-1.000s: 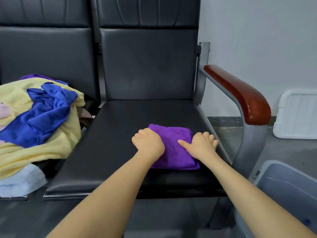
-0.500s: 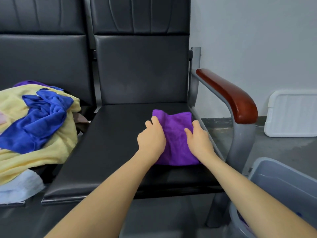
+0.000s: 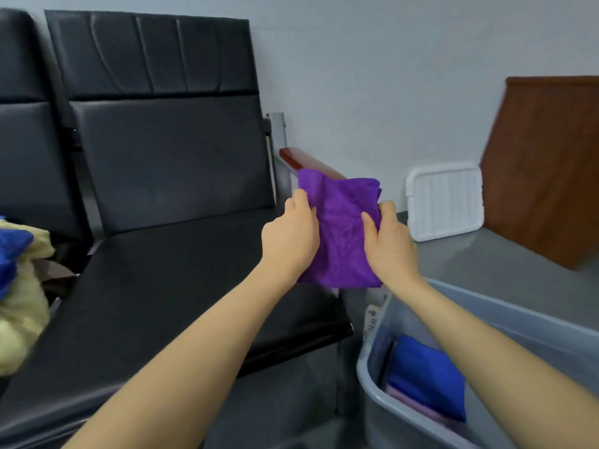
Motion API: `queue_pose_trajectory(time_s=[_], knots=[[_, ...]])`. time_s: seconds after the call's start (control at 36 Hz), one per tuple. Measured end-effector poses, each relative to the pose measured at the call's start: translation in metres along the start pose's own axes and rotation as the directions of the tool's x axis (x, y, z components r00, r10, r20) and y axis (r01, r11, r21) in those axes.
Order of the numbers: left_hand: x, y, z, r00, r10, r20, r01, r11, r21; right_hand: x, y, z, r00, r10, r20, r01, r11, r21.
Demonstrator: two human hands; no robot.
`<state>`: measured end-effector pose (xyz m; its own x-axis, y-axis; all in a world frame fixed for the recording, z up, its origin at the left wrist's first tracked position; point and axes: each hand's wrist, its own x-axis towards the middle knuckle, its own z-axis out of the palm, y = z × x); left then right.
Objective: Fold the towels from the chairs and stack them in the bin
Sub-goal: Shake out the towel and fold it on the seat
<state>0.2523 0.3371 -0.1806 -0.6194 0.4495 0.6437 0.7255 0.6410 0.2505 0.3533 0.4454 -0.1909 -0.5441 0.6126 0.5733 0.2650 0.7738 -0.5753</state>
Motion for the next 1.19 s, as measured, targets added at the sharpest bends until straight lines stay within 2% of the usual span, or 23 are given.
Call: queue_pose_trajectory(time_s=[0.06,0.14,0.31,0.53,0.67,0.81,0.97,1.11,1.19], knots=[[0.001,0.025,0.007,0.998,0.069,0.001,-0.069,0.997,-0.026,0.000,0.020,-0.016,0.998,0.046,-0.043,-0.044,0.999,0.028],[0.004,0.063,0.021,0.987,0.137,0.087,-0.134,0.990,-0.042,-0.001,0.051,-0.039,0.987,0.142,-0.075,-0.141,0.990,0.027],[-0.004,0.135,0.078,0.939,0.269,0.215,-0.250,0.962,-0.114,-0.015,0.123,-0.080,0.938,0.310,-0.154,-0.324,0.943,-0.079],[-0.035,0.215,0.176,0.837,0.302,0.457,-0.226,0.950,-0.214,-0.040,0.237,-0.105,0.871,0.478,-0.111,-0.490,0.855,-0.171],[-0.062,0.239,0.236,0.721,0.264,0.641,-0.053,0.943,-0.328,-0.055,0.310,-0.100,0.832,0.554,0.009,-0.552,0.830,-0.084],[-0.096,0.258,0.301,0.589,0.218,0.778,0.062,0.948,-0.313,-0.075,0.381,-0.087,0.701,0.708,0.080,-0.707,0.706,-0.043],[-0.148,0.269,0.369,0.419,0.195,0.886,0.104,0.960,-0.261,-0.117,0.451,-0.060,0.525,0.830,0.191,-0.824,0.551,-0.131],[-0.182,0.273,0.410,0.349,0.190,0.918,0.086,0.969,-0.233,-0.144,0.488,-0.042,0.428,0.873,0.235,-0.860,0.474,-0.191],[-0.201,0.276,0.428,0.297,0.206,0.932,0.056,0.971,-0.233,-0.157,0.502,-0.035,0.408,0.874,0.264,-0.844,0.471,-0.255]])
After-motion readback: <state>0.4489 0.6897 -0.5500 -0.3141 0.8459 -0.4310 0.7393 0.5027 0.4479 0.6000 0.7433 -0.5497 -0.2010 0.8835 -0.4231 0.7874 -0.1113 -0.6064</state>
